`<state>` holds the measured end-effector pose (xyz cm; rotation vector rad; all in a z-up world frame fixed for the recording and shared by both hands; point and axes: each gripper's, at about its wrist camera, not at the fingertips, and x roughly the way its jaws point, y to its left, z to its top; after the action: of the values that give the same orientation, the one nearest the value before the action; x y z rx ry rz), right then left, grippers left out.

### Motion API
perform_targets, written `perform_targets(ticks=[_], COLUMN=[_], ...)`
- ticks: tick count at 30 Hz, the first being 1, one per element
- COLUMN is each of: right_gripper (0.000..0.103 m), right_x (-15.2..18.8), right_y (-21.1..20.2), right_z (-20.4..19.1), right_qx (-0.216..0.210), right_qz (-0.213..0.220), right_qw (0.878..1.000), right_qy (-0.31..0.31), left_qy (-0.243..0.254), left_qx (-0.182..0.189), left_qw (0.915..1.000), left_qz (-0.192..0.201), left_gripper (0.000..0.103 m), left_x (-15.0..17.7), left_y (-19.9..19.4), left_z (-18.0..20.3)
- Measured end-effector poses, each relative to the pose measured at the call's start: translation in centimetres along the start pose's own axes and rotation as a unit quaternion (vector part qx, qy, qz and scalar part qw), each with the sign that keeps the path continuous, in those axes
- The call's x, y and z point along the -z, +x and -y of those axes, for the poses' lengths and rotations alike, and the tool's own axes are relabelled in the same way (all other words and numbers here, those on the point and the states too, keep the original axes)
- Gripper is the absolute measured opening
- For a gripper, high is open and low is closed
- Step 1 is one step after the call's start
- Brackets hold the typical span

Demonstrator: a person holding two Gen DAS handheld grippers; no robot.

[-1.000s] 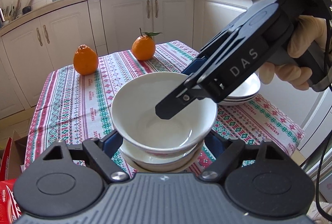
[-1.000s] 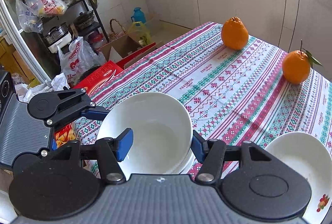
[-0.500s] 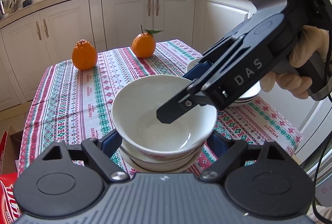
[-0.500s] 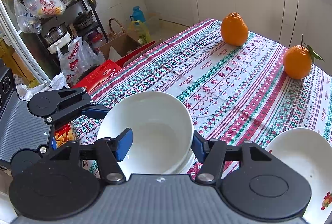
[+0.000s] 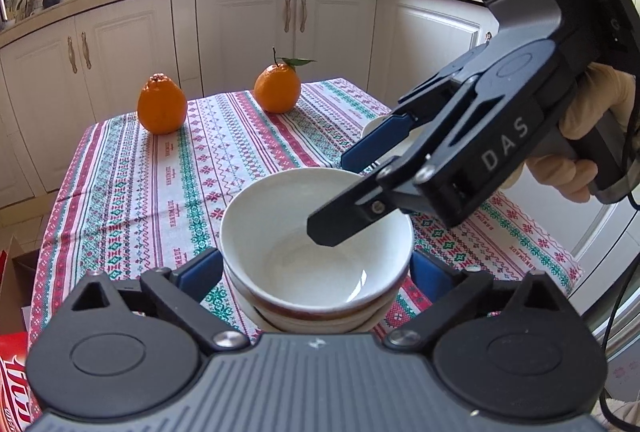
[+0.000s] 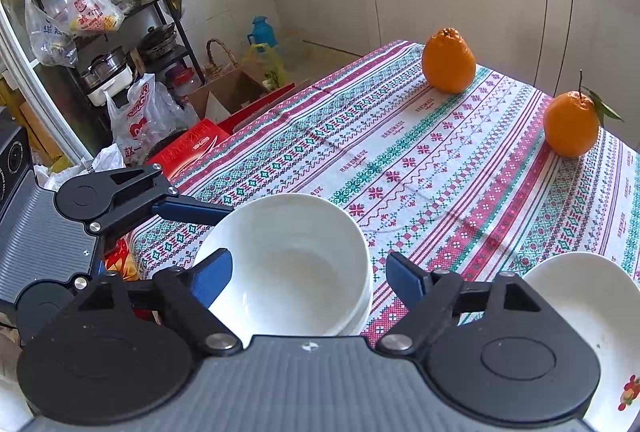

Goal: Organize plates and bowls
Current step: 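Lower the bowl onto the bowl stack and open the right tool, then close the left tool on the bowl stack rim while the right tool grips the opposite rim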

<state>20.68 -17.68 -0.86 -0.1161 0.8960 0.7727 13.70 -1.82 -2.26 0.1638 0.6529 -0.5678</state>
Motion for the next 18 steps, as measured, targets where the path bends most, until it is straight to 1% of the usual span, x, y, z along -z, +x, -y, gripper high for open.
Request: perform_targets(ticks=[1, 3, 7, 10, 12, 15, 18], right_gripper=[0.09, 0.097, 0.102, 0.103, 0.103, 0.103, 0.103], right_x=[0.1, 0.2, 0.7, 1.1, 1.5, 2.1, 3.0], right_y=[-0.1, -0.5, -1.4, -2.2, -2.7, -3.3, -3.6], right_z=[0.0, -0.1, -0.6, -1.2, -1.5, -2.0, -2.5], right_qx=[0.002, 0.009, 0.02, 0.03, 0.035, 0.045, 0.058], right_qz=[0.003, 0.009, 0.023, 0.033, 0.037, 0.04, 0.039], right_qw=[1.0, 1.0, 0.999, 0.998, 0.998, 0.997, 0.995], right_qy=[-0.001, -0.004, -0.022, -0.035, -0.042, -0.05, -0.064], left_qy=[0.003, 0.007, 0.022, 0.031, 0.041, 0.05, 0.04], left_qx=[0.001, 0.003, 0.015, 0.018, 0.02, 0.02, 0.027], left_qw=[1.0, 1.0, 0.9994, 0.9983, 0.9975, 0.9968, 0.9971], left_qz=[0.001, 0.005, 0.024, 0.046, 0.054, 0.06, 0.058], left_gripper=[0.1, 0.1, 0.1, 0.101, 0.101, 0.101, 0.102], left_x=[0.0, 0.1, 0.5, 0.7, 0.8, 1.0, 1.2], left_y=[-0.1, -0.3, -1.3, -2.3, -2.8, -3.4, -3.7], left_z=[0.0, -0.2, -0.5, -0.8, -1.0, -1.2, -1.8])
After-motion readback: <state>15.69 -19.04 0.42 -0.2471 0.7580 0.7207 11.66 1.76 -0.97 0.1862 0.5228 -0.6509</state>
